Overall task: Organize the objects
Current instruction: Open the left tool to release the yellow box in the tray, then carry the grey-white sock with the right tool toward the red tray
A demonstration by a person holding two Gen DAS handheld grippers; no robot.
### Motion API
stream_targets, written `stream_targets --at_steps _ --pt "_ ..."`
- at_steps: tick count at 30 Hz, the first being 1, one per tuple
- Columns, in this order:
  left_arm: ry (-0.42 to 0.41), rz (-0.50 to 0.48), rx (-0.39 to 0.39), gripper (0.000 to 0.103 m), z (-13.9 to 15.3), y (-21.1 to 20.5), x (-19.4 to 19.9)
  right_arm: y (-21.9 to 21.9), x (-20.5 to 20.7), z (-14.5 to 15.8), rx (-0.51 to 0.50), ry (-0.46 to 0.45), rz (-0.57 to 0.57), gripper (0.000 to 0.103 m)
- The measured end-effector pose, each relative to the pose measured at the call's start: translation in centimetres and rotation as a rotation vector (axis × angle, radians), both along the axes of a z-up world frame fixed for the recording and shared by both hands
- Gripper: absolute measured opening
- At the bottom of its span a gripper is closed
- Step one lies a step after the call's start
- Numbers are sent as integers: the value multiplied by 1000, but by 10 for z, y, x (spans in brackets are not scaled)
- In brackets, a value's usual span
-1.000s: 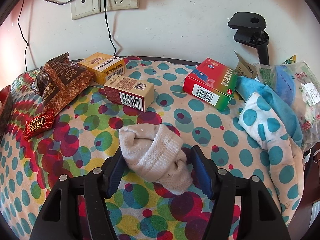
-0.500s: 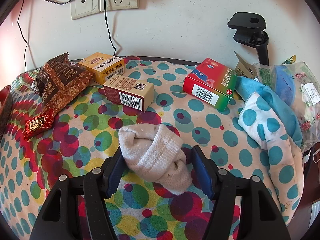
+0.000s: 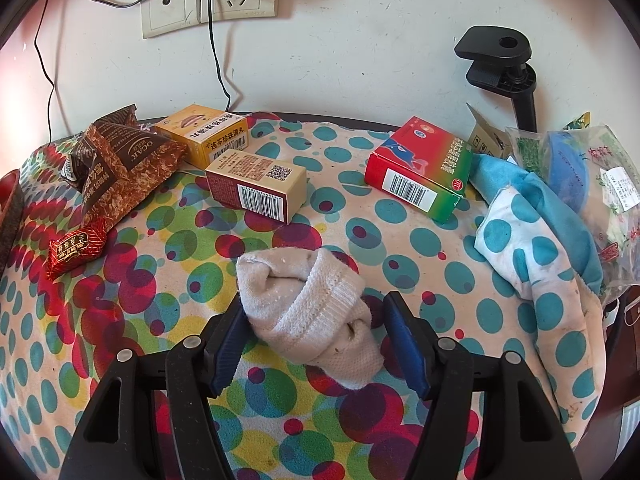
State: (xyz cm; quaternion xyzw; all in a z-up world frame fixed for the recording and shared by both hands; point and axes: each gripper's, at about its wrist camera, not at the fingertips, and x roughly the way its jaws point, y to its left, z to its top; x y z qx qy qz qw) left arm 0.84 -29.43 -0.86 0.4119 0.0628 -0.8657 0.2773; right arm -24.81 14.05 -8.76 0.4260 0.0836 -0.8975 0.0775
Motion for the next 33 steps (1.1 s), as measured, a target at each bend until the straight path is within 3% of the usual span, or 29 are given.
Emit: stream_targets --at_steps 3,8,12,16,21,26,33 --pt "36 -63 -37 44 3 43 1 3 -2 0 3 2 1 62" --pt "100 -171 -24 44 0 114 -5 -6 6 2 -16 -5 5 59" --pt "154 -197 -25 44 -5 152 -7 -15 10 2 -22 -5 15 55" --pt "177 -194 -23 44 -13 159 -5 -31 24 5 6 11 33 49" --pt "158 -189 -40 44 -27 156 -3 -35 26 6 5 11 31 49" --pt "192 -198 -105 44 -26 154 0 -60 38 8 29 18 27 49" --pt "199 -147 -81 44 -28 133 1 -83 44 10 13 -17 -48 48"
